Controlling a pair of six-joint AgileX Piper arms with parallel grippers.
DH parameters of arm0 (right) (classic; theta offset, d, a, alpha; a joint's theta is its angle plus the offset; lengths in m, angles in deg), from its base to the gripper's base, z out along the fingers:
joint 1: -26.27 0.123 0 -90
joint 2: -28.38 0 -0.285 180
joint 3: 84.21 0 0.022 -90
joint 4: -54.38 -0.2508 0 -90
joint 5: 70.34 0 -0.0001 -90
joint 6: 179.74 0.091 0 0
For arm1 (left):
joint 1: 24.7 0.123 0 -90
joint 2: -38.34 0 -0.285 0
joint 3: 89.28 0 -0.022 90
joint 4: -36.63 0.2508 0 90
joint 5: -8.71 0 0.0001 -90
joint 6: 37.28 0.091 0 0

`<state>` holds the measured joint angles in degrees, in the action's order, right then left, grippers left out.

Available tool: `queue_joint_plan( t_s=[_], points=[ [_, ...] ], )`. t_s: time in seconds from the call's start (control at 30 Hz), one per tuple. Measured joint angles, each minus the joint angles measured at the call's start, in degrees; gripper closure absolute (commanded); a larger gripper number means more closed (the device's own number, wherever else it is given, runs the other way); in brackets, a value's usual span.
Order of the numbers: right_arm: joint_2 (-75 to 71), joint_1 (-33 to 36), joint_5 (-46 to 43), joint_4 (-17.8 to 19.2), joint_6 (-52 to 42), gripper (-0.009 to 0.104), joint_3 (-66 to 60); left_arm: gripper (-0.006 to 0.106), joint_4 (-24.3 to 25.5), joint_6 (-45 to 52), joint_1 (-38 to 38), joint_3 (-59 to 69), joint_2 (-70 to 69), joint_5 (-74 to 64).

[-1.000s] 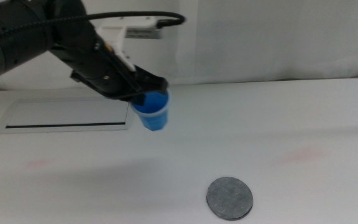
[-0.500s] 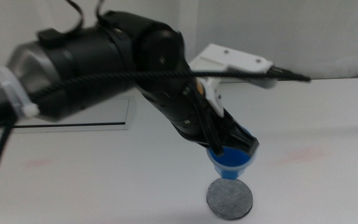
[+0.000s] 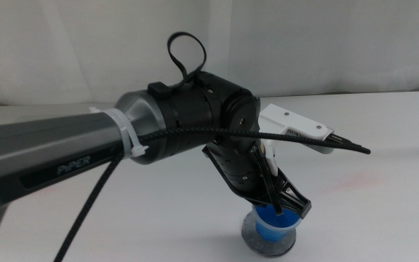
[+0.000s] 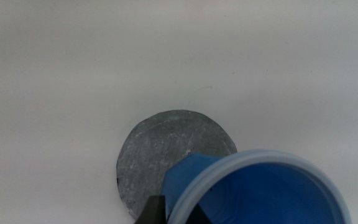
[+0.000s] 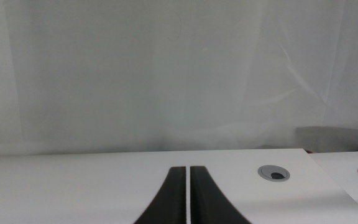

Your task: Place an empty cup on a cup mat.

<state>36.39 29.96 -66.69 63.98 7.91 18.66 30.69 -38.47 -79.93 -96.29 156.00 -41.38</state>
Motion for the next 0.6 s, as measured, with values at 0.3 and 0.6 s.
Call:
queue_joint_plan(
  t_s=[0.3,0.6],
  points=[
    [0.0,0.0,0.0,0.0,0.0,0.098,0.0,0.103,0.0,0.0,0.0,0.0,1.7,3.0],
    [0.0,0.0,0.0,0.0,0.0,0.098,0.0,0.103,0.1,0.0,0.0,0.0,4.4,3.6]
  ],
)
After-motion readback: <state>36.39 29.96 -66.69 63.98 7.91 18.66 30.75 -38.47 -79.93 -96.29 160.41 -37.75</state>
